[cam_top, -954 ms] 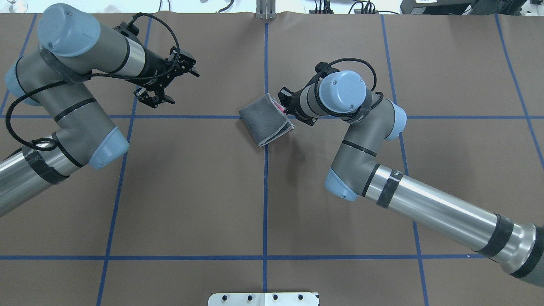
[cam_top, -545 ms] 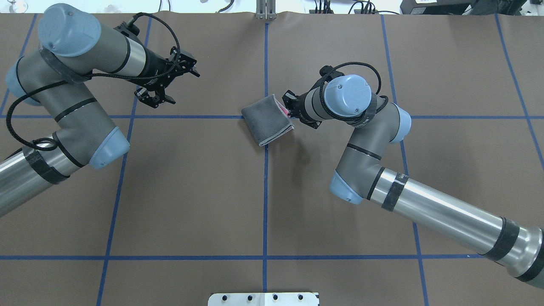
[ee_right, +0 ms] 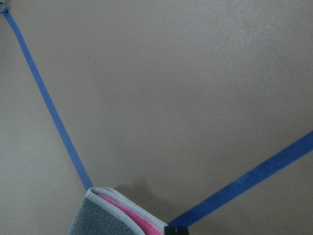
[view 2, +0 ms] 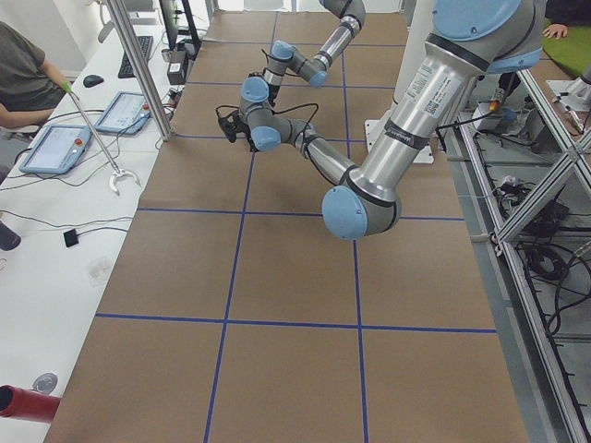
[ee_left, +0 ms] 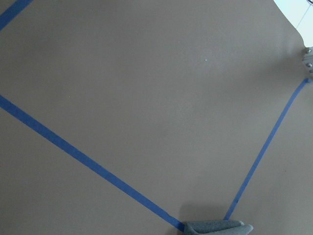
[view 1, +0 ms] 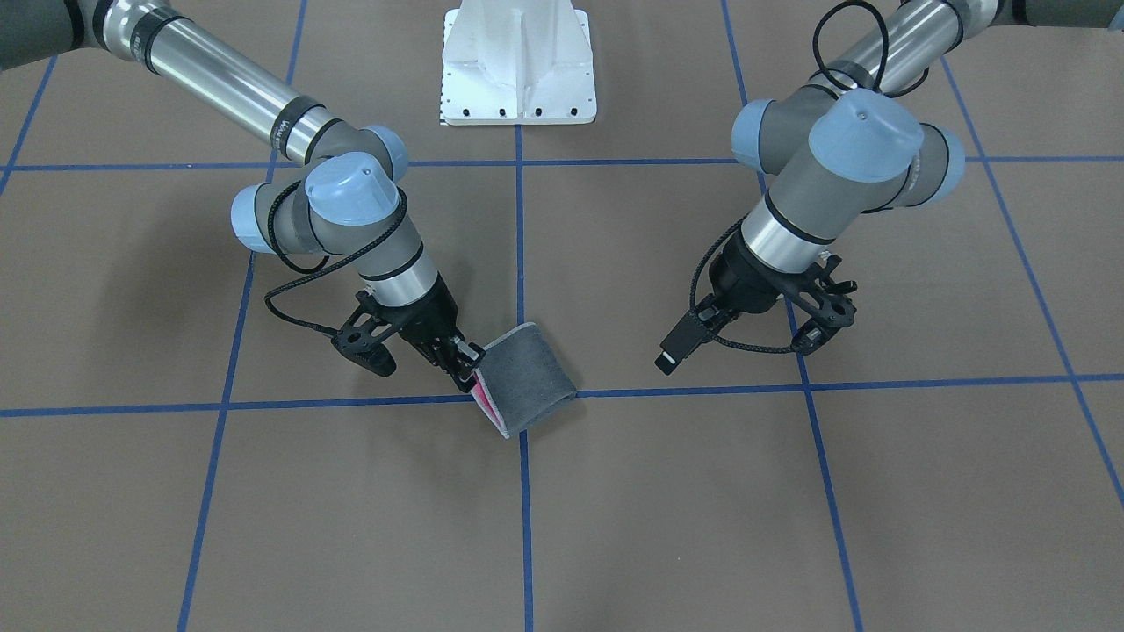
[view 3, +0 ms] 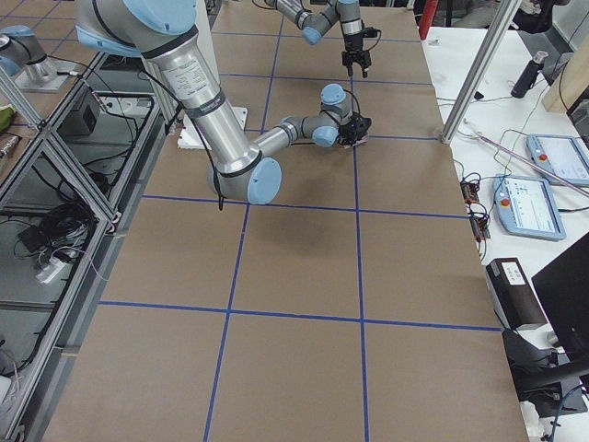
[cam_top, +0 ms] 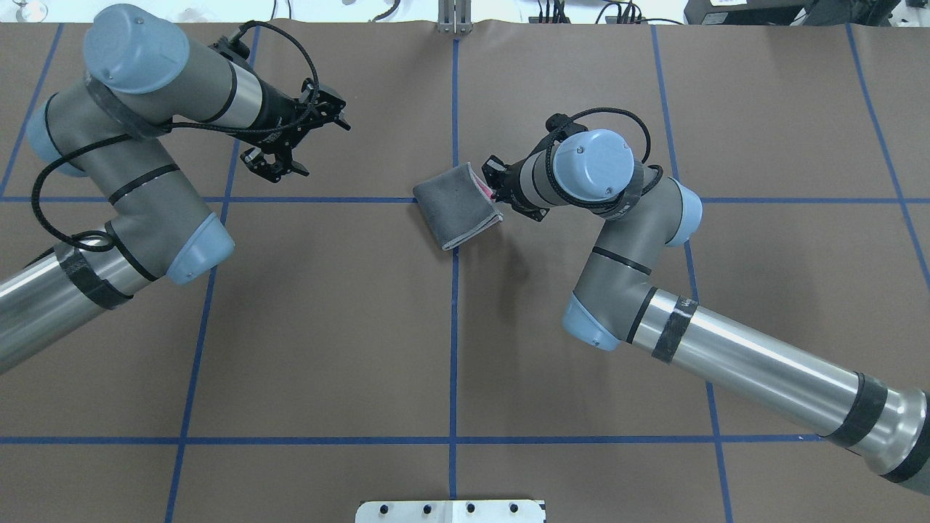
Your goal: Fold towel twice with both arms
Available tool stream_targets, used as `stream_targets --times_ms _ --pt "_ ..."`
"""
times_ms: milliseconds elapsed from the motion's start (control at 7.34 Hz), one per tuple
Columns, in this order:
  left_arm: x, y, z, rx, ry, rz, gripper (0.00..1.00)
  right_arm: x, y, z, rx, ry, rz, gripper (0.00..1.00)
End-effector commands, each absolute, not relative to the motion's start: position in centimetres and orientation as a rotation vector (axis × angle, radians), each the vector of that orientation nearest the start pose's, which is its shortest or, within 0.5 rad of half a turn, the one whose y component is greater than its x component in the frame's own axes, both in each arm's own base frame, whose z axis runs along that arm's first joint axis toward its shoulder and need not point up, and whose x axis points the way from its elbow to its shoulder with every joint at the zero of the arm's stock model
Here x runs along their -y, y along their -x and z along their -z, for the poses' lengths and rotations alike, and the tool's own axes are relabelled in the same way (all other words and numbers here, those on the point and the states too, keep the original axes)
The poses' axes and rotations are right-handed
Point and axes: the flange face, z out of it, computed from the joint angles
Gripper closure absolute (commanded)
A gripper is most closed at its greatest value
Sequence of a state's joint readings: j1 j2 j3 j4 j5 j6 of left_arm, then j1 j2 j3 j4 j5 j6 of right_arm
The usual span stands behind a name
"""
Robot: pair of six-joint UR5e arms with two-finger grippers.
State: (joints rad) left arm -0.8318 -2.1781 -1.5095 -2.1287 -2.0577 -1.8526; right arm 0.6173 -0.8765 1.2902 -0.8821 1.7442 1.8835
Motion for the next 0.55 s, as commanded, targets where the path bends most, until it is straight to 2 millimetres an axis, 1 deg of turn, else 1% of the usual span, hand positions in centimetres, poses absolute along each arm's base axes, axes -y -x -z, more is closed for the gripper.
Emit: stream_targets --times_ms 0,136,273,409 --pt "58.0 -44.3 -24.3 -1.182 0.13 0.727 0.01 53.6 55.6 -28.6 1.139 -0.014 -0.733 1.0" --pt "57.9 -44.7 -23.5 -1.194 0.115 0.728 0.26 53.6 55.6 -28.8 1.138 -0.014 -0.734 1.0" --pt "58.1 -45.0 -22.0 -1.212 0.109 0.721 0.77 53.6 55.6 -28.8 1.138 -0.014 -0.734 1.0" --pt "57.9 -45.7 -21.1 -1.242 0.103 0.7 1.0 53.6 55.6 -28.8 1.138 -0.013 -0.735 1.0"
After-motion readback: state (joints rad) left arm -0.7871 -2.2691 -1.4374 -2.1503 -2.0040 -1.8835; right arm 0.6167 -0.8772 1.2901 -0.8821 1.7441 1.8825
